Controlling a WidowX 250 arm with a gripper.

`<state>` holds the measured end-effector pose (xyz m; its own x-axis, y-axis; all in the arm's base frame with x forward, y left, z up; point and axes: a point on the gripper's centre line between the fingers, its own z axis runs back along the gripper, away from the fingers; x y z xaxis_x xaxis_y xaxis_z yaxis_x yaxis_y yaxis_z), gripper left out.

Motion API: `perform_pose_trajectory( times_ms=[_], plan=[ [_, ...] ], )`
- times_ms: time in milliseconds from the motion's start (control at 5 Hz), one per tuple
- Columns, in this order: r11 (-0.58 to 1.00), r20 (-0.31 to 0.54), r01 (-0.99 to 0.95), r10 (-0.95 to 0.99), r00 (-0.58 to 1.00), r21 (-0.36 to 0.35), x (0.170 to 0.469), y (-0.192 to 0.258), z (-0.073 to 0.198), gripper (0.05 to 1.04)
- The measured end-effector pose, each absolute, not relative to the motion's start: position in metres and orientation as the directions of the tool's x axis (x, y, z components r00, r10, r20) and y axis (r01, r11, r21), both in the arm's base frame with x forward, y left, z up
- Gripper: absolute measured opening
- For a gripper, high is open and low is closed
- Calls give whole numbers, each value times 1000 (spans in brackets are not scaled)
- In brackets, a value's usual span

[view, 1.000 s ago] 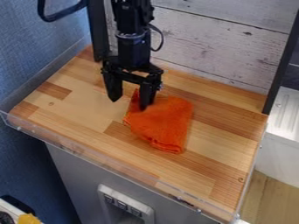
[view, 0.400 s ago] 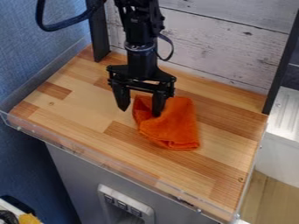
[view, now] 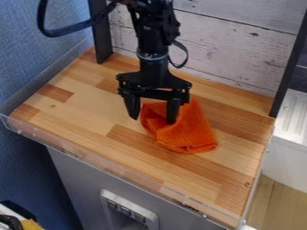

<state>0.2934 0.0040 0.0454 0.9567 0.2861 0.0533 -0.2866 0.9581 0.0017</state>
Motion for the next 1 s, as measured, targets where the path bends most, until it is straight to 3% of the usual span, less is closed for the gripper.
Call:
perform_pose_trajectory(
  times_ms=[200,600,800,1000],
  plan=[
    [947,46,-321,320,946,8,292,-6,46,958],
    [933,27,-360,359,933,16,298,-18,47,375],
    [928,3,-372,372,928,27,297,-18,39,164],
    [928,-10,-373,373,928,25,300,-19,34,68]
  ],
)
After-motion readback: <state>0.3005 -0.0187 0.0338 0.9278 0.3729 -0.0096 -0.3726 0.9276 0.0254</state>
